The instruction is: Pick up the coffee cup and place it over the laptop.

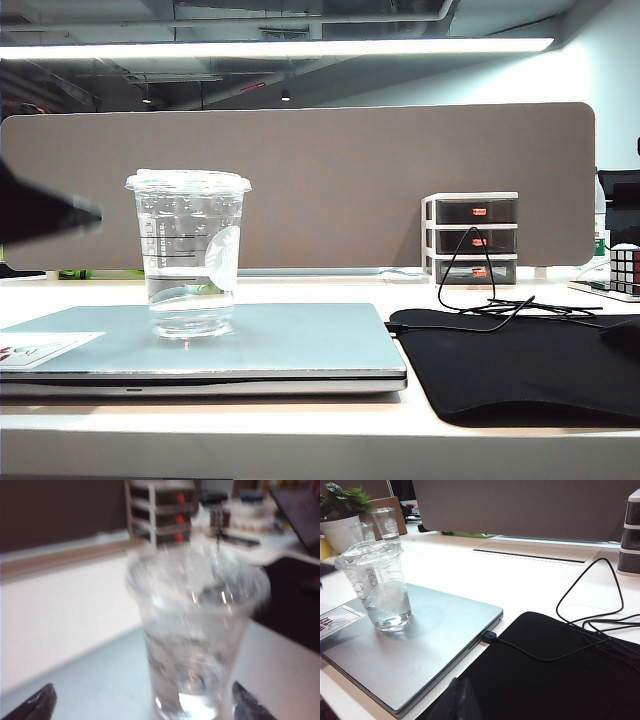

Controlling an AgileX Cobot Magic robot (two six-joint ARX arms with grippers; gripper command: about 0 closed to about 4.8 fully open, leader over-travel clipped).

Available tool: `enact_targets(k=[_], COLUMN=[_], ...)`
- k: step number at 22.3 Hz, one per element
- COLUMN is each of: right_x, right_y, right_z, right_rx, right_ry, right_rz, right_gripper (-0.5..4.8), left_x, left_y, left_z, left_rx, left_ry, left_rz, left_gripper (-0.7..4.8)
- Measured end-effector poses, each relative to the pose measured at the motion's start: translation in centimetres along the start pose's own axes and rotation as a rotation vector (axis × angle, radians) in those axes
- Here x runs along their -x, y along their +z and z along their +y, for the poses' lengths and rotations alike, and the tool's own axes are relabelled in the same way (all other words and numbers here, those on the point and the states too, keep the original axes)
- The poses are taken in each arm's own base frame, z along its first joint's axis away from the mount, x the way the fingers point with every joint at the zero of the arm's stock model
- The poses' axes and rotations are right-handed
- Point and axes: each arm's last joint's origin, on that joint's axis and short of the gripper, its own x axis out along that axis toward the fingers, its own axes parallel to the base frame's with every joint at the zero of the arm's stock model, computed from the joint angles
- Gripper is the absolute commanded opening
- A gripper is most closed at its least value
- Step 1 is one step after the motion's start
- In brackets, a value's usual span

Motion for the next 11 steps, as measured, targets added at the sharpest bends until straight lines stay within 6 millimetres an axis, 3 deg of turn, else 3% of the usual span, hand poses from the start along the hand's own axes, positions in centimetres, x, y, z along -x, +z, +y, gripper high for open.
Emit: enact_targets(k=[1, 2, 4, 6, 11], right_x=[0.0, 0.0, 0.0, 0.0, 0.1], right_y=[0.0, 0.0, 0.0, 0.0, 0.1], right_z=[0.0, 0.0, -0.1, -0.2, -0.6], right_rx=[-0.001, 0.000, 0.000, 0.000, 0.002], right_ry=[-0.005, -0.016, -0.032, -0.053, -0.211], right_rz=[0.000, -0.001, -0.003, -0.004, -0.018], right_gripper=[-0.08, -0.09, -0.09, -0.09, -0.09], left_x=[0.1, 0.2, 0.5, 0.7, 1.4], left_y=[0.8, 1.1, 1.1, 1.1, 1.3], left_z=[0.1, 0.1, 0.0, -0.2, -0.4], left_rx=[-0.005, 0.007, 0.047, 0.051, 0.067], left_ry=[0.043, 0.066, 0.111, 0.128, 0.245], left_rz=[-0.058, -0.079, -0.095, -0.105, -0.164], left_gripper=[2.62, 1.35, 0.45, -0.06, -0.05])
